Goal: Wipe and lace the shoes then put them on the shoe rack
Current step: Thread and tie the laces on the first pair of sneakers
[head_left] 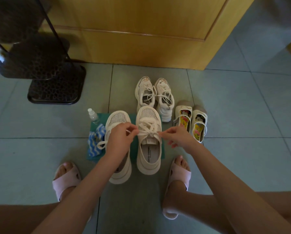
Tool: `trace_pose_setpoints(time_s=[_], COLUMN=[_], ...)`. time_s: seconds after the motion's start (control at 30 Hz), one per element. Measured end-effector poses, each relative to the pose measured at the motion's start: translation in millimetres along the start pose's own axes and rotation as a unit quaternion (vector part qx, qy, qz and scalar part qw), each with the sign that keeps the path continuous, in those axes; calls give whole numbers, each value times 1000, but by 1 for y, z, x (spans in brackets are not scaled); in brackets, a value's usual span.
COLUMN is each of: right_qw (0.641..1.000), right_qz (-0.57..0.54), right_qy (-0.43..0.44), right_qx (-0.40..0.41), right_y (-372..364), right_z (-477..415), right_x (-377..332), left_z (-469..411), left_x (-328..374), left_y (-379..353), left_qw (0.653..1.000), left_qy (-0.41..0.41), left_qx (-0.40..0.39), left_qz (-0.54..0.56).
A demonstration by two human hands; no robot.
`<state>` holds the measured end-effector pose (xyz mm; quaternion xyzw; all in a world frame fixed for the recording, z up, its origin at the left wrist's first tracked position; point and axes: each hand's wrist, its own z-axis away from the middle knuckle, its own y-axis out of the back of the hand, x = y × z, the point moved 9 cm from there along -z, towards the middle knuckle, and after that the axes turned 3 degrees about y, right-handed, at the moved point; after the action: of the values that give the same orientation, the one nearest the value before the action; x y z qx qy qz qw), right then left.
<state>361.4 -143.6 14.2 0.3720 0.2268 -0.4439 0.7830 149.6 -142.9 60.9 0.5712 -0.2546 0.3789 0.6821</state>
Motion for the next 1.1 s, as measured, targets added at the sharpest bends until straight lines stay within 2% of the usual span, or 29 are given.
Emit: trace_pose_setpoints(time_s=[0.1, 0.17, 0.33, 0.4, 0.5, 0.63, 0.83, 0.97, 1.03, 1.1], right_qw=[997, 995, 995, 995, 997, 998, 995, 980, 975, 971], right_qz=[38, 55, 91, 95, 69, 44, -83, -160, -147, -123], right_qy=[-52, -55, -5, 9, 8, 20, 17, 80, 124, 149], right_qx=[-42, -61, 32, 31, 23, 48, 58, 87, 114, 138], right_y=[-11, -22, -31, -38, -49, -53, -74, -98, -102, -105], right_z=[9, 12, 14, 18, 24, 29, 60, 71, 75, 75], right_x=[13, 17, 21, 22, 27, 30, 36, 39, 37, 38], left_z=[10, 22, 57, 64, 66, 72, 76, 80, 84, 88], left_x=[-4, -17, -63, -82, -109, -115, -121, -125, -116, -105], left_y=[25, 43, 70, 62, 34, 4, 1, -5, -8, -5], left_qw=[998, 995, 980, 981, 977, 971, 975, 956, 961, 980], left_qy=[-7, 9, 100, 129, 190, 210, 195, 217, 181, 122], left_qx=[61, 100, 161, 134, 39, -44, -15, -50, -75, -62], left_qz=[14, 20, 58, 48, 86, 104, 106, 192, 194, 142])
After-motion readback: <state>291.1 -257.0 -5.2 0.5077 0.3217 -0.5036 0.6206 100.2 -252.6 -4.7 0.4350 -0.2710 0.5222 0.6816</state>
